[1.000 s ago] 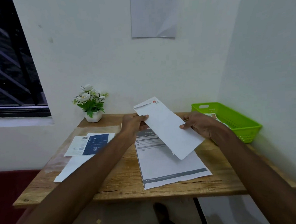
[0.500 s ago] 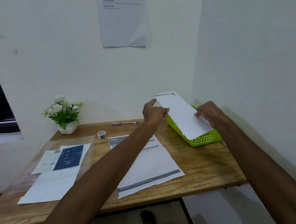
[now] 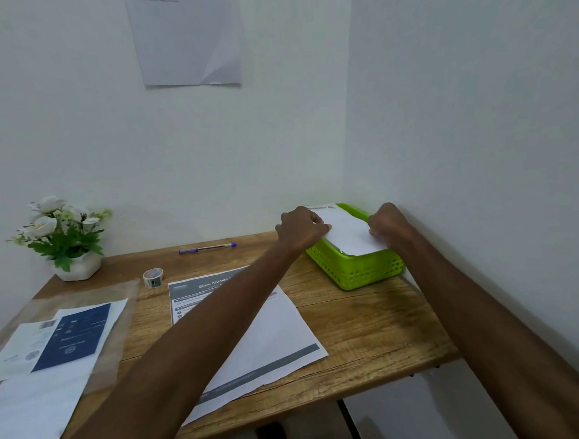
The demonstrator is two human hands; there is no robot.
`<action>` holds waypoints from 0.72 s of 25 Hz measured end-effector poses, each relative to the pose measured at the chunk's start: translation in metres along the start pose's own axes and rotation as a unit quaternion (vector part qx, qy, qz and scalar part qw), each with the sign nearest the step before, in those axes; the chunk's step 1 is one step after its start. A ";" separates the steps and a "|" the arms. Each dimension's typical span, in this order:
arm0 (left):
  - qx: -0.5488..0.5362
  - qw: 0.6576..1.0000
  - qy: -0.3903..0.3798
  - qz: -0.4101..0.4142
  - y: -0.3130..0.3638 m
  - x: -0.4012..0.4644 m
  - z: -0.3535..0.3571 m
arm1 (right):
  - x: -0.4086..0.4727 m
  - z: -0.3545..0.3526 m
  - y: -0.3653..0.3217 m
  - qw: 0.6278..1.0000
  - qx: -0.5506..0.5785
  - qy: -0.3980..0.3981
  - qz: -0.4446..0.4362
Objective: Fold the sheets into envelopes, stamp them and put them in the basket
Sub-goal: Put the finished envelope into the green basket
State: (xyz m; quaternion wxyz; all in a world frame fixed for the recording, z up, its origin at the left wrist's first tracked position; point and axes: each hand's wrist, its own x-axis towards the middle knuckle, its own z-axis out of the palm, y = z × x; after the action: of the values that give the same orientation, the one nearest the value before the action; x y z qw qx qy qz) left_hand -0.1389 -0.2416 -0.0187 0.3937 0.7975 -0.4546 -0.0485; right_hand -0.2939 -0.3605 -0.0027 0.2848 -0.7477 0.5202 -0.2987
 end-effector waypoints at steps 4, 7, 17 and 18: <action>0.148 0.987 -0.027 0.059 0.000 0.009 0.007 | 0.003 0.002 -0.006 0.994 -0.101 -0.048 -0.010; 0.206 0.975 -0.068 0.047 0.006 0.017 0.008 | 0.010 0.005 -0.006 0.990 -0.124 -0.065 -0.014; 0.236 0.937 -0.243 0.089 0.015 0.027 0.007 | -0.006 0.019 -0.006 0.954 -0.295 -0.047 -0.025; 0.233 0.932 -0.265 0.087 0.016 0.027 0.006 | -0.009 0.020 -0.006 0.951 -0.305 -0.031 -0.035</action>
State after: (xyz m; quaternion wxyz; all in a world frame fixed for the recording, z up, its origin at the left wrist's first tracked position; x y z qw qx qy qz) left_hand -0.1369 -0.2697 -0.0046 0.0649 0.7822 -0.6086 -0.1168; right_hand -0.2782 -0.3484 -0.0131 0.0486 -0.8257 0.5506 -0.1123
